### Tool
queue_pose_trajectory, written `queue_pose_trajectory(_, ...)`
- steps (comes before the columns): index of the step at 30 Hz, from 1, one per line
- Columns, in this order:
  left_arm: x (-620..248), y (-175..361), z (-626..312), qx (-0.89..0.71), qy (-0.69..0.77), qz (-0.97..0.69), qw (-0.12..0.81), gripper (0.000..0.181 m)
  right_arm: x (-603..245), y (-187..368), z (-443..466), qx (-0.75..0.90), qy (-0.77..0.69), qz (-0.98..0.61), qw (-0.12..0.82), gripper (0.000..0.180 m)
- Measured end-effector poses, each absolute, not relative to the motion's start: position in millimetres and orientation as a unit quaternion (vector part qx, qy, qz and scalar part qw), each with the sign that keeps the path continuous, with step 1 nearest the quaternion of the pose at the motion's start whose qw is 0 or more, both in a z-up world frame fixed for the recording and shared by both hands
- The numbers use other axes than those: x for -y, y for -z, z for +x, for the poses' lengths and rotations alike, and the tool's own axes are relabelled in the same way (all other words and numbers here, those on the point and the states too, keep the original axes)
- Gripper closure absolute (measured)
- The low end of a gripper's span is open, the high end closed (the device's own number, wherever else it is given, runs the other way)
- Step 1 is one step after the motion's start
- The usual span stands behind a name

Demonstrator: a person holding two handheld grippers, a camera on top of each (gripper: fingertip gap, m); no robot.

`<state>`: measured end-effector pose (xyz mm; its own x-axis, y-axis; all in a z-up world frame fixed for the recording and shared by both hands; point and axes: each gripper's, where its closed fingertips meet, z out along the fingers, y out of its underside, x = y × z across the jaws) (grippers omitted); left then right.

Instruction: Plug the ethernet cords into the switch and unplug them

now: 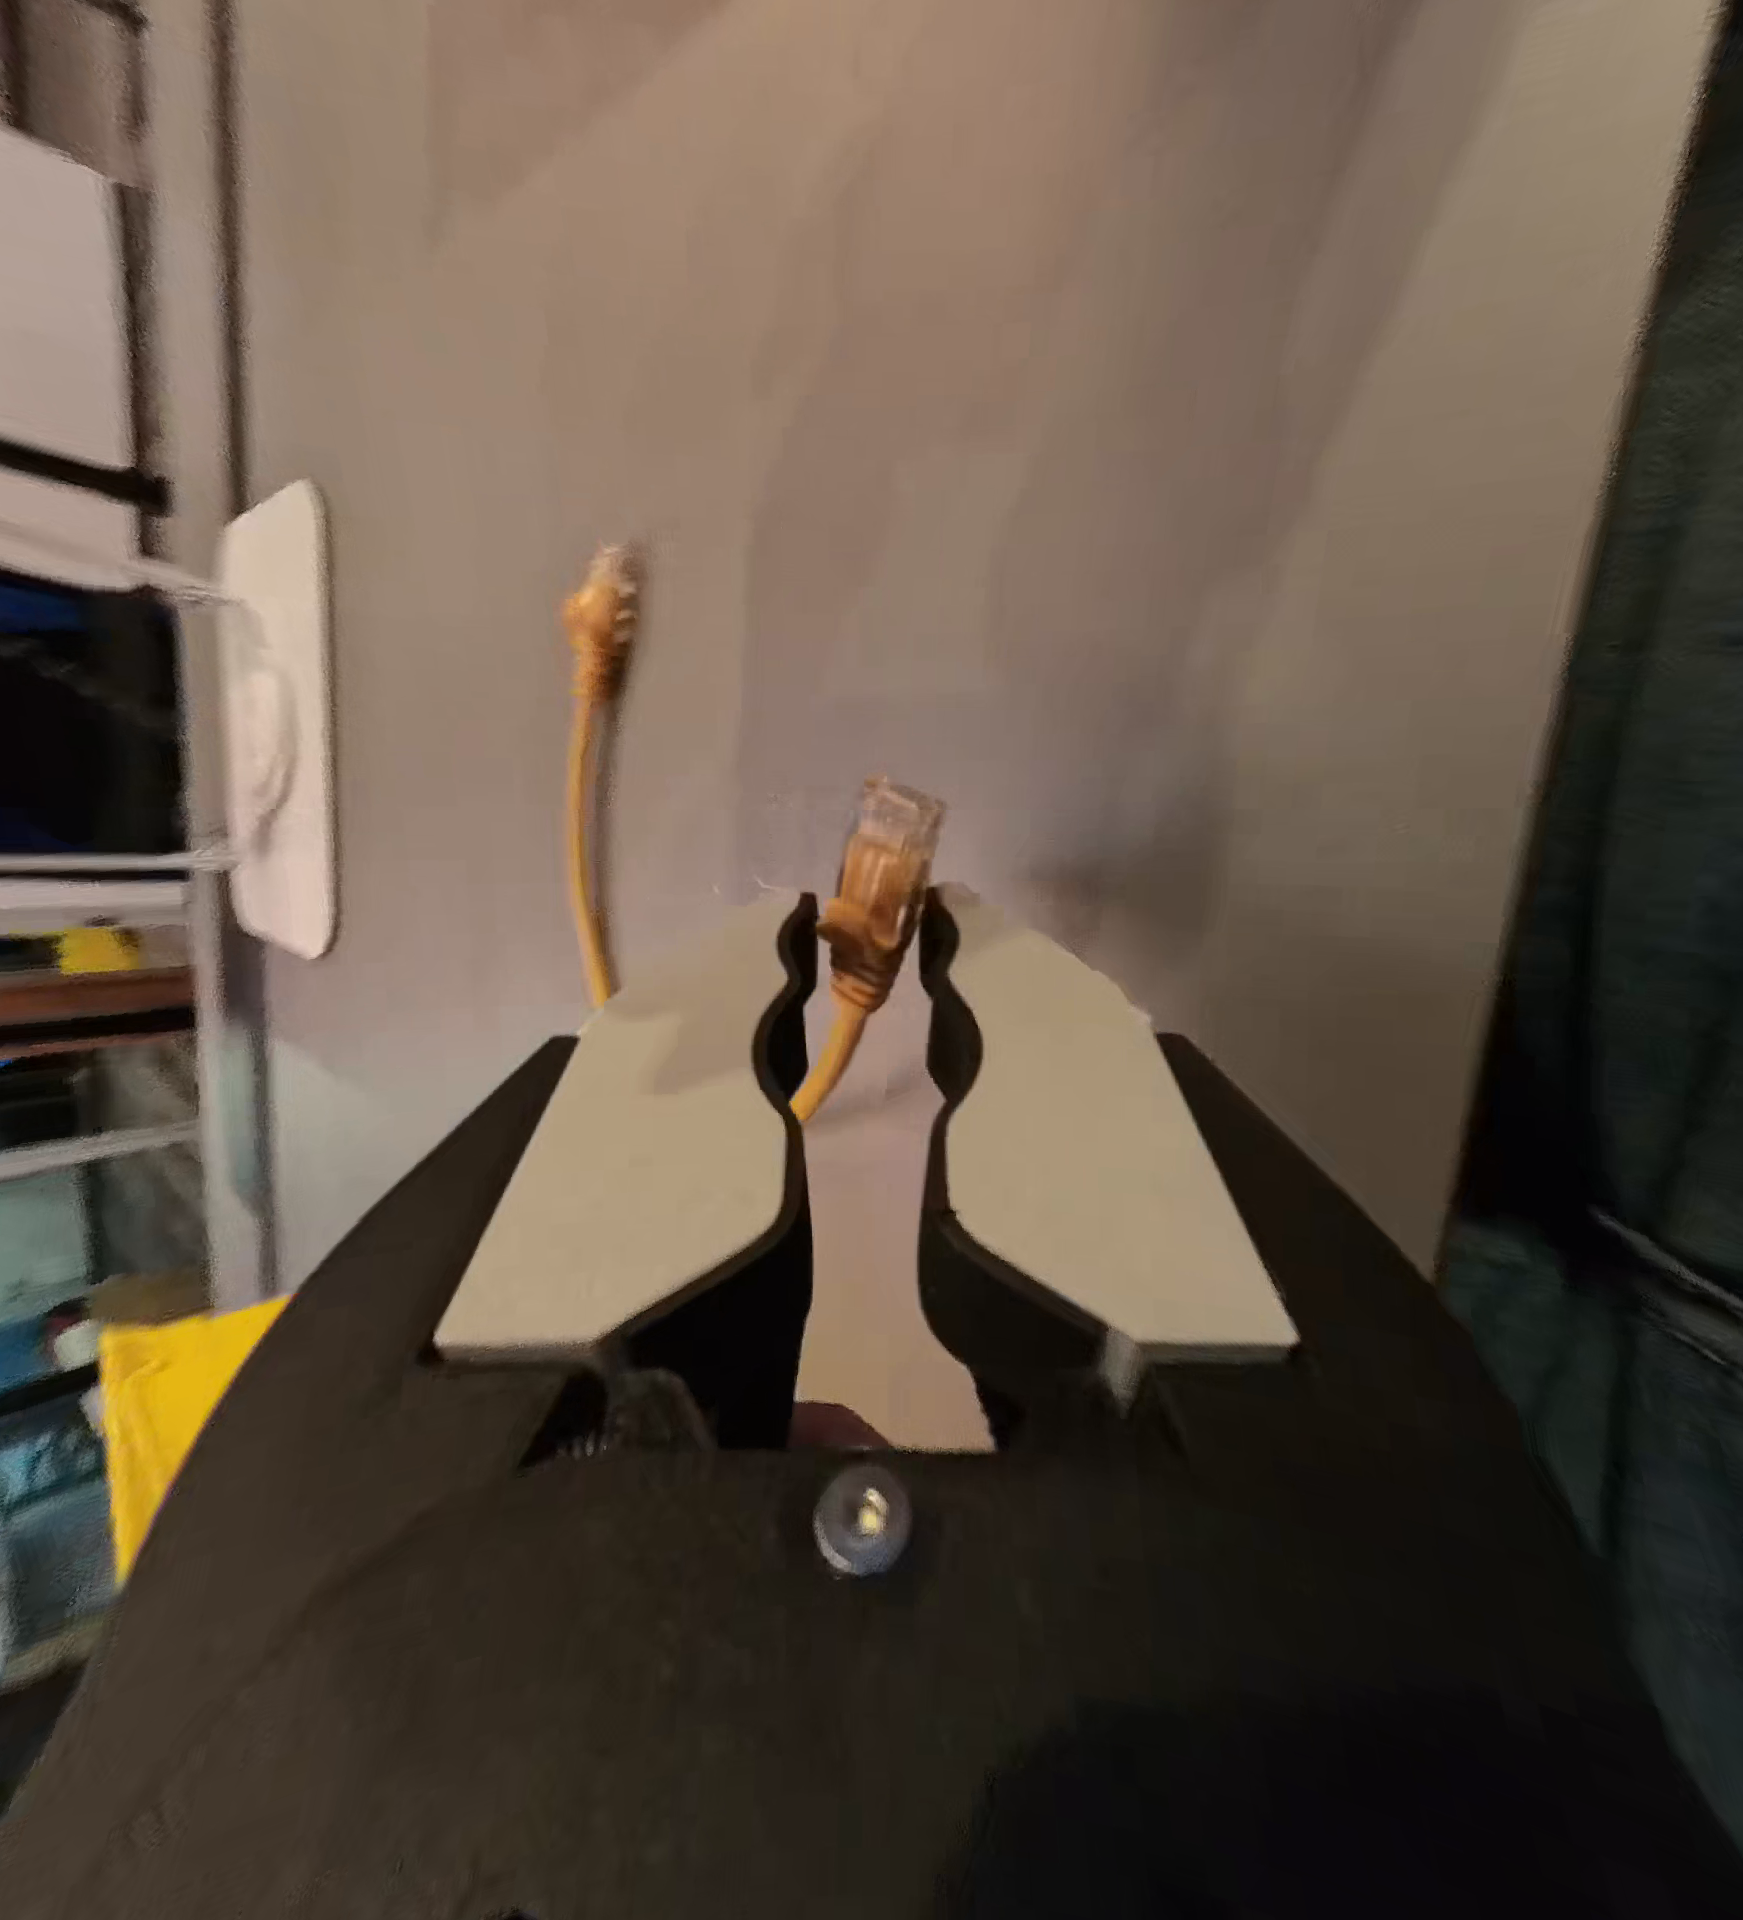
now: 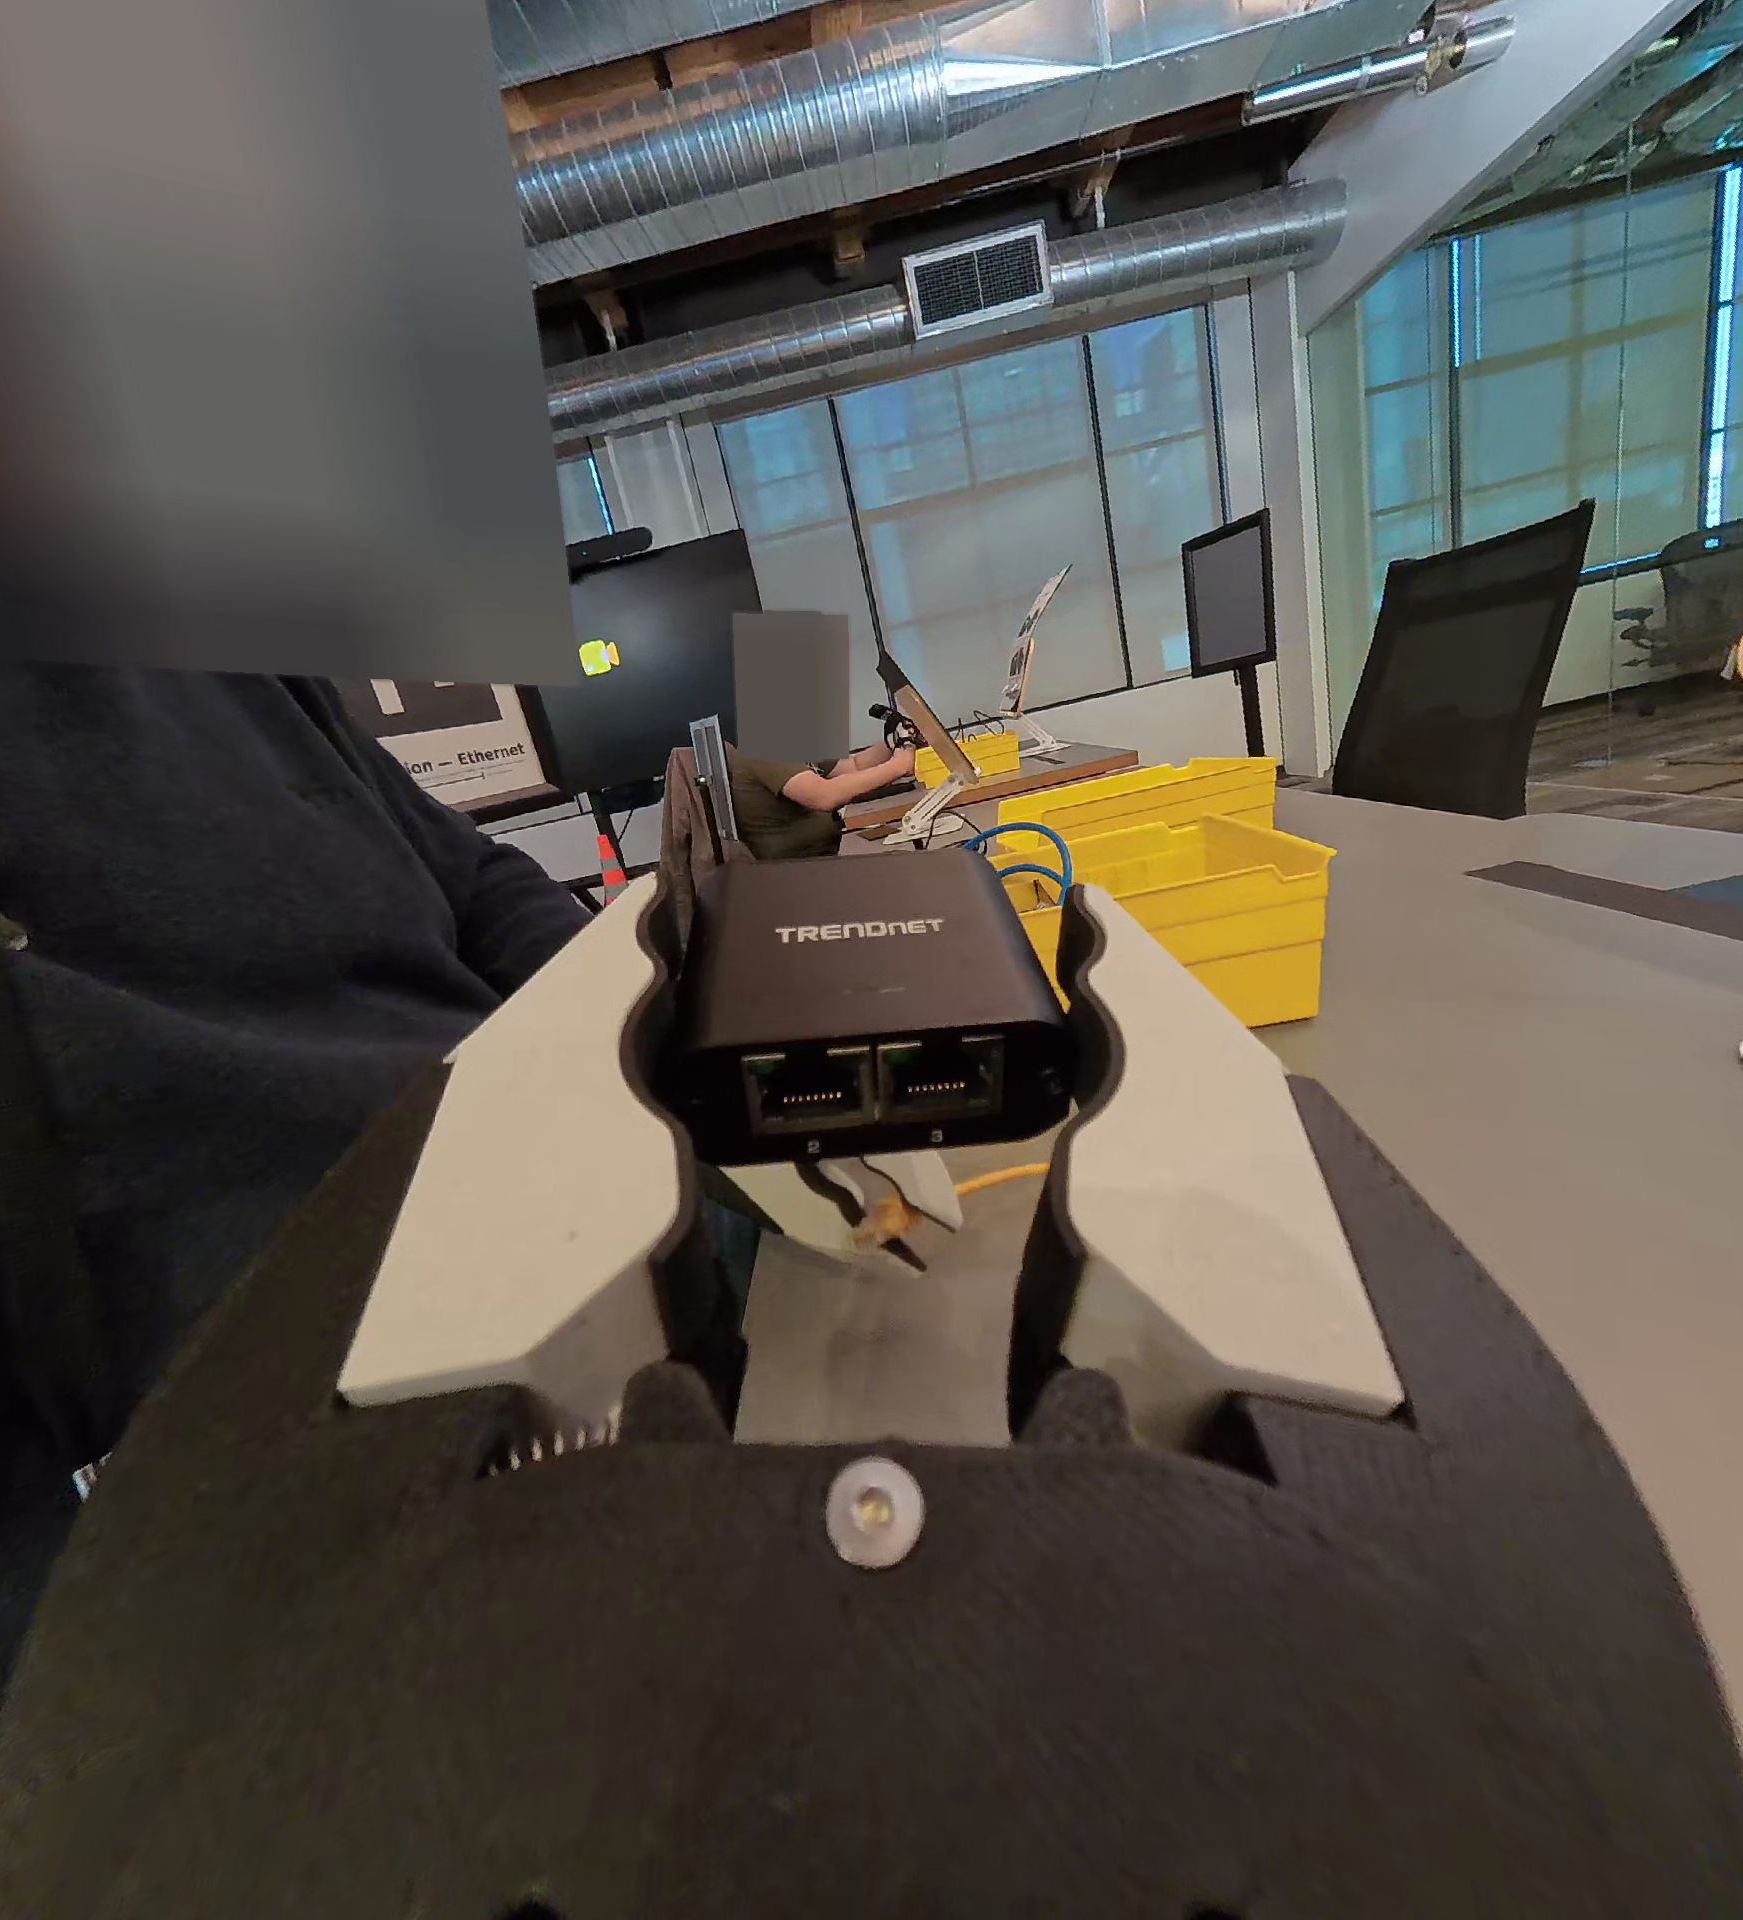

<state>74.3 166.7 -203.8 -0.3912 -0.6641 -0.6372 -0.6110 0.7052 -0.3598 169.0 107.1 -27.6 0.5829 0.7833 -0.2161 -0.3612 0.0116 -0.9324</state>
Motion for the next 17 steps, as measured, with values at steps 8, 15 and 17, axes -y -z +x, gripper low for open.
queue_pose_trajectory(8,-164,208,55,-0.88,0.117,-0.379,0.262,0.139,-103,31,170,0.185,-0.421,-0.567,0.684,0.107)
queue_pose_trajectory(15,-158,224,57,-0.93,0.088,-0.304,0.188,0.152,-104,36,166,0.194,-0.424,-0.568,0.679,0.107)
queue_pose_trajectory(17,-159,227,64,-0.928,0.088,-0.302,0.201,0.161,-104,34,165,0.197,-0.421,-0.568,0.679,0.107)
